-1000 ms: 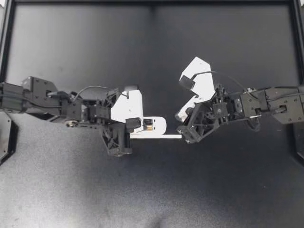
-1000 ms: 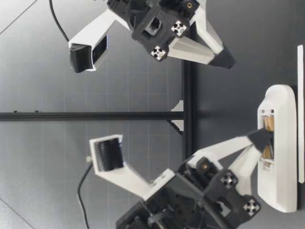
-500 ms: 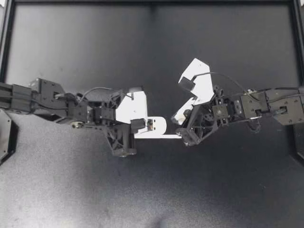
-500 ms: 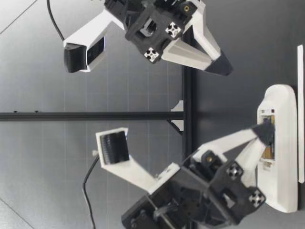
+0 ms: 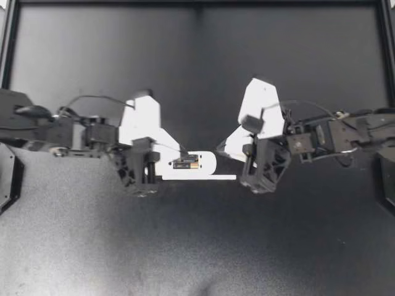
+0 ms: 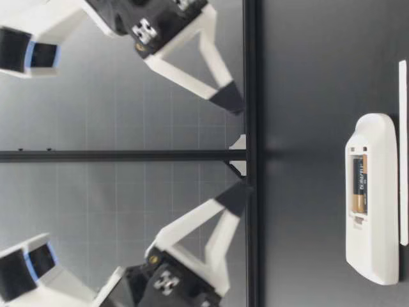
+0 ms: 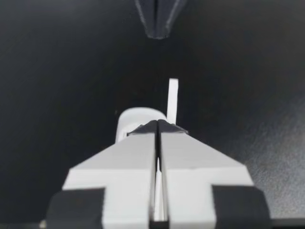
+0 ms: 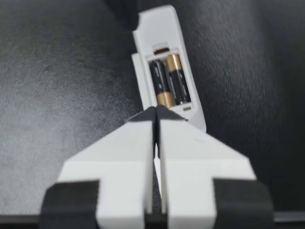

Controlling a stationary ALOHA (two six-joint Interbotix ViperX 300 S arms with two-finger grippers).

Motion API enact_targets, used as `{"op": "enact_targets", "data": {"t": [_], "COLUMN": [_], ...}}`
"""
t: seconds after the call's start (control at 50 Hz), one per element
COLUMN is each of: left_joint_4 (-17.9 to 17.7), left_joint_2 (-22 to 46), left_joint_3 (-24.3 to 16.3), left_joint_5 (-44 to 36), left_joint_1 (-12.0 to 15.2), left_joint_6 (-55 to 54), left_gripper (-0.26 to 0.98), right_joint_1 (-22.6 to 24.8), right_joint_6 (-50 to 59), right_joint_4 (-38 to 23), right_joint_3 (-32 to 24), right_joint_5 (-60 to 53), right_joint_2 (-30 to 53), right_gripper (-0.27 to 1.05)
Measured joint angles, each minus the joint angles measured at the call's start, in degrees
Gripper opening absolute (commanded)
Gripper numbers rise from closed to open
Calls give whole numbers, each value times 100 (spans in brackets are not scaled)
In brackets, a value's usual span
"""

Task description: Place the battery into the slot of the remote controller.

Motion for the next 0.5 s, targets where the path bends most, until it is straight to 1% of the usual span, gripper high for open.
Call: {"op": "enact_targets", "data": {"t": [0.2, 0.5], "left_joint_4": [0, 0], "left_joint_2": [-272, -290], "left_joint_3": [123, 167], "left_joint_5": [-229, -281], "left_joint_1": [0, 0], "left_joint_6": [26, 62], "left_gripper": [-18, -18], "right_joint_1": [26, 26], "right_joint_6": [-229, -237], "right_joint_4": [0, 0], "right_joint_3": [-9, -35], "right_joint_5": [-18, -26], "right_joint_2": [-62, -62], "right_gripper": [-11, -11]}}
